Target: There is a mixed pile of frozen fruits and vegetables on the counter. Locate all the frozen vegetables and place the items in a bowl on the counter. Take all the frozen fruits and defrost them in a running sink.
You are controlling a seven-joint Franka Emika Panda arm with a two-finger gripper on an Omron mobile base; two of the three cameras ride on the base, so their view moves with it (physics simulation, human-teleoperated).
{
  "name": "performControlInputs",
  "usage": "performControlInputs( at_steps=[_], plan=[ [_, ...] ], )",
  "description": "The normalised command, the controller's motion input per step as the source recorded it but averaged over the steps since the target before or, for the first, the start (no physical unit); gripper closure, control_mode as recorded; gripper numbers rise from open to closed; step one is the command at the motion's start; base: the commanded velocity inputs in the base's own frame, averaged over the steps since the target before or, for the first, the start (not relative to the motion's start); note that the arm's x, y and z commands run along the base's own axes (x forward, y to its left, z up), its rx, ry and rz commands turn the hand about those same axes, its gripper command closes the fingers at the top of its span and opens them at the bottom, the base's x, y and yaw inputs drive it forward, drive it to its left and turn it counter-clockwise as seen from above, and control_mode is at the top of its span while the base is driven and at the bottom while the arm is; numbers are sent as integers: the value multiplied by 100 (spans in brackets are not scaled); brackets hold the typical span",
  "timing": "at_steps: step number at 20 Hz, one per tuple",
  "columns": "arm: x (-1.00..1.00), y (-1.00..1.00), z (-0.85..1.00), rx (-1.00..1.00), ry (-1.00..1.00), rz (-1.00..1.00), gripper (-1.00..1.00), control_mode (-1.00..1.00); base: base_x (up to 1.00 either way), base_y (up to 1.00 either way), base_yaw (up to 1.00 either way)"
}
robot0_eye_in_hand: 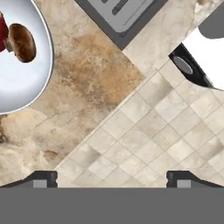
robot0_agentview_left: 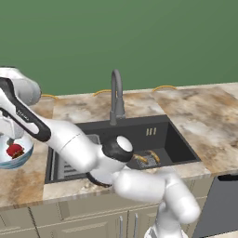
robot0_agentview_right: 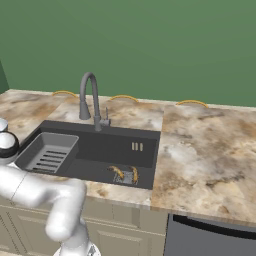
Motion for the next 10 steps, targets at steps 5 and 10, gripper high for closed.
performControlInputs(
  at_steps=[5, 10],
  plan=[
    [-99, -41, -14, 16, -2, -4, -100, -100, 0, 0, 0],
    [-59, -62, -32, 10, -44, 2, -100, -100, 0, 0, 0]
  ],
)
